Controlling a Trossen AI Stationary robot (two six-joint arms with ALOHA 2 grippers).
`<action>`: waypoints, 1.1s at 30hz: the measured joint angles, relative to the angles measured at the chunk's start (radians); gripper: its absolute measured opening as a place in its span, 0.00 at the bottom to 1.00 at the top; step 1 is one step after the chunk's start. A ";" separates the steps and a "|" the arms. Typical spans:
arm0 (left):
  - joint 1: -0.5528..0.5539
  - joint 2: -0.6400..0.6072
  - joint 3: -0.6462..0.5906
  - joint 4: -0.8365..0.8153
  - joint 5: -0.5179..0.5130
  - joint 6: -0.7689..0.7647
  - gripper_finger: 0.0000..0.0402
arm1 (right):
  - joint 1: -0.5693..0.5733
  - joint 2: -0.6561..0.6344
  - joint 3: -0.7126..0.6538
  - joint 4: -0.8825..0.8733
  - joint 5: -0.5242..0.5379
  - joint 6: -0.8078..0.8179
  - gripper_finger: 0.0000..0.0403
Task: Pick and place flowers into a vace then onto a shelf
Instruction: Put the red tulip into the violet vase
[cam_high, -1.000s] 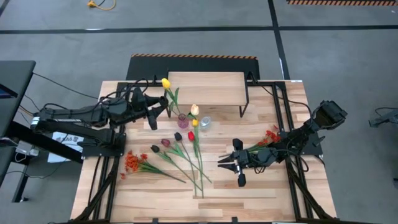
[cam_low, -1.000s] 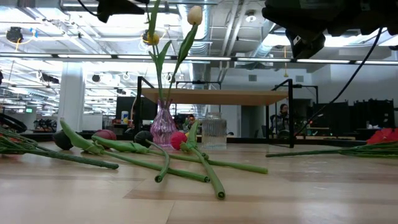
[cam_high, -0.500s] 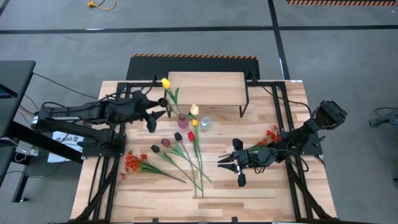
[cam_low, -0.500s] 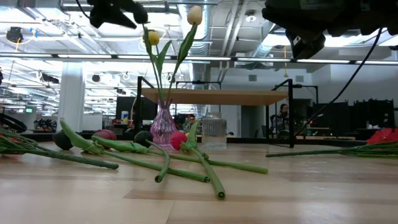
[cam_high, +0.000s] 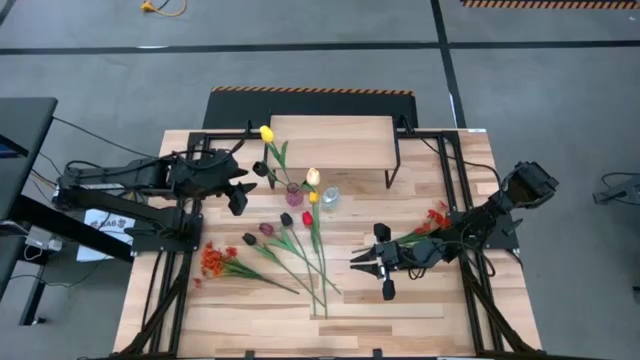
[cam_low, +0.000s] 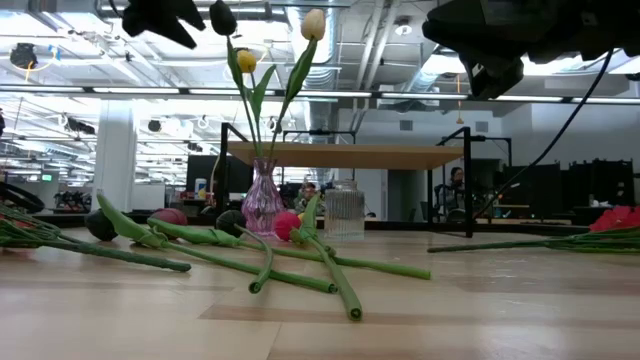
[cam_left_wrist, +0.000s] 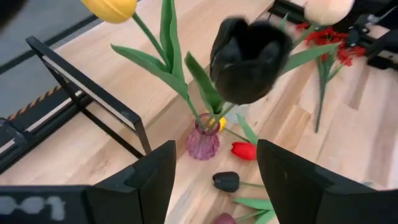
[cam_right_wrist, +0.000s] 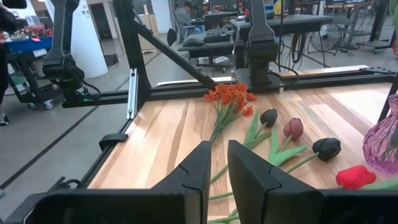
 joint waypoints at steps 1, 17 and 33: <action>-0.008 -0.003 0.012 -0.015 -0.002 -0.008 0.53 | 0.000 0.000 0.000 0.000 0.000 0.000 0.12; -0.346 -0.144 -0.030 -0.096 -0.400 -0.217 0.53 | 0.000 0.000 0.000 -0.016 0.001 0.052 0.12; -0.598 -0.132 -0.212 0.095 -0.505 -0.329 0.53 | -0.062 0.000 0.000 -0.181 0.004 0.242 0.12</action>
